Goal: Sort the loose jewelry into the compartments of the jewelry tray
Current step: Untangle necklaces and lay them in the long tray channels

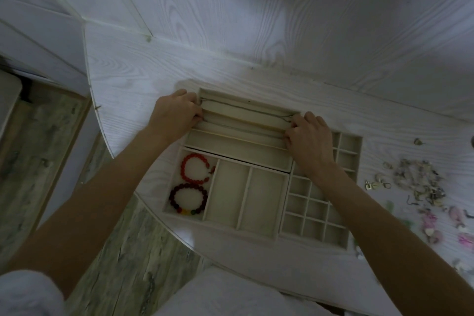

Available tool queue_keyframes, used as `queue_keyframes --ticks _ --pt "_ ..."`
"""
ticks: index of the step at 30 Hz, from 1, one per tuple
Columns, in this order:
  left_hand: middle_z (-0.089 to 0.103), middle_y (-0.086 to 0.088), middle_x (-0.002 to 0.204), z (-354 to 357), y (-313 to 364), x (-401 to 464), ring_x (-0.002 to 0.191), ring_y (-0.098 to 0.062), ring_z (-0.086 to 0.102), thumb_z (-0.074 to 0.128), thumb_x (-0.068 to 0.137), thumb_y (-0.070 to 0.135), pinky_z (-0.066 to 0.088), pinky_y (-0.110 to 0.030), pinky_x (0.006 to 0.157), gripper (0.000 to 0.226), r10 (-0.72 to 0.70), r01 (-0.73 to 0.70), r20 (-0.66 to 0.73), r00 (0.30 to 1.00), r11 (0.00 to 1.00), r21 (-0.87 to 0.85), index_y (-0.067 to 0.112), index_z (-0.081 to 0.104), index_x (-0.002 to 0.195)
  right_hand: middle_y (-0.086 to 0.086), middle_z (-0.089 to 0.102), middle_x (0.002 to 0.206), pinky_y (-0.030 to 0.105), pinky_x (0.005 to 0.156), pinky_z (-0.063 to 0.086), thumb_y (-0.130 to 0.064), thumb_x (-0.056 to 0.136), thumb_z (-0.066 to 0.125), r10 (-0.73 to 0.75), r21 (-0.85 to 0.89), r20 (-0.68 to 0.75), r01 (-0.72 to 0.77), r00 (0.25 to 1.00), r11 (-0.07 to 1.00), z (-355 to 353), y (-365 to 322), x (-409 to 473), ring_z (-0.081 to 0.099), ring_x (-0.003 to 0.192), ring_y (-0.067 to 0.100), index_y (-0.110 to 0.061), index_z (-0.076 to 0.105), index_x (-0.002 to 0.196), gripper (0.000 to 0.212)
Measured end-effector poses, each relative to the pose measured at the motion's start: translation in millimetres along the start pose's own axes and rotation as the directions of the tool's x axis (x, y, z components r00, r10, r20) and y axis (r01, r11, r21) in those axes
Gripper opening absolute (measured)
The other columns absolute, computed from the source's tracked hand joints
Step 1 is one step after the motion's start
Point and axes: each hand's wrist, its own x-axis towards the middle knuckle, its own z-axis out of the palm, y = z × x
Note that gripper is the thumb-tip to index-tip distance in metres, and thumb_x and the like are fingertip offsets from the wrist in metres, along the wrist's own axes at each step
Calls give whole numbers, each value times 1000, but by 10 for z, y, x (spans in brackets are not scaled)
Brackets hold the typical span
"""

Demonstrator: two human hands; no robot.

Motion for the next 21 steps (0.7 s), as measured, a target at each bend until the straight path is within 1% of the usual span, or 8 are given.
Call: queue_keyframes --ticks 4,7,10,12,14,16,19,21 --pt "58 -5 66 0 -35 -81 63 -28 57 86 65 14 27 -20 46 11 -65 61 -83 994 997 -45 16 76 70 2 56 61 25 58 31 -7 52 83 42 73 -57 -38 997 997 -24 -6 -37 51 61 23 -14 67 51 17" --pt "58 -3 70 -40 32 -169 65 -24 56 75 79 20 29 -20 45 4 -94 79 -219 971 994 -76 16 76 79 5 57 65 26 60 30 -11 69 78 97 264 -181 -47 979 963 -117 50 -147 49 62 24 -12 71 61 10" --pt "62 0 73 -130 337 -255 66 -17 55 62 90 25 36 -21 47 17 -85 39 -413 907 992 -119 15 74 83 8 59 73 32 63 39 -18 84 64 117 421 -274 9 955 907 -283 131 -348 49 71 24 -7 71 76 15" --pt "64 2 72 -201 721 -295 65 -12 54 63 91 20 39 -20 54 15 -106 7 -534 839 983 -185 14 73 83 10 60 82 29 70 40 -17 87 61 130 467 -326 40 936 883 -349 230 -581 48 81 24 -5 70 83 16" --pt "64 2 69 -211 1138 -324 62 -11 53 64 90 16 40 -19 58 15 -169 -3 -608 776 962 -272 11 73 79 12 61 90 32 74 43 -15 88 63 166 494 -340 26 926 869 -302 353 -859 48 87 26 -5 71 87 12" --pt "62 2 68 -163 1621 -326 61 -12 52 63 90 14 42 -21 60 15 -210 -20 -598 773 935 -355 10 72 78 13 62 93 36 75 46 -14 88 63 217 475 -313 -46 925 879 -195 551 -1214 50 90 27 -5 70 90 12" --pt "63 3 69 -8 2291 -266 63 -13 55 64 88 17 44 -23 60 13 -199 -56 -497 845 890 -452 12 73 80 14 63 95 42 77 48 -21 90 54 313 425 -235 -193 920 885 -33 885 -1757 53 91 32 -6 70 93 22" --pt "65 4 70 119 2708 -174 66 -16 58 61 87 23 46 -26 62 16 -121 -94 -397 910 871 -482 14 73 81 14 63 95 41 80 45 -26 90 50 385 413 -169 -290 907 863 47 1148 -2073 54 91 34 -6 69 94 28"
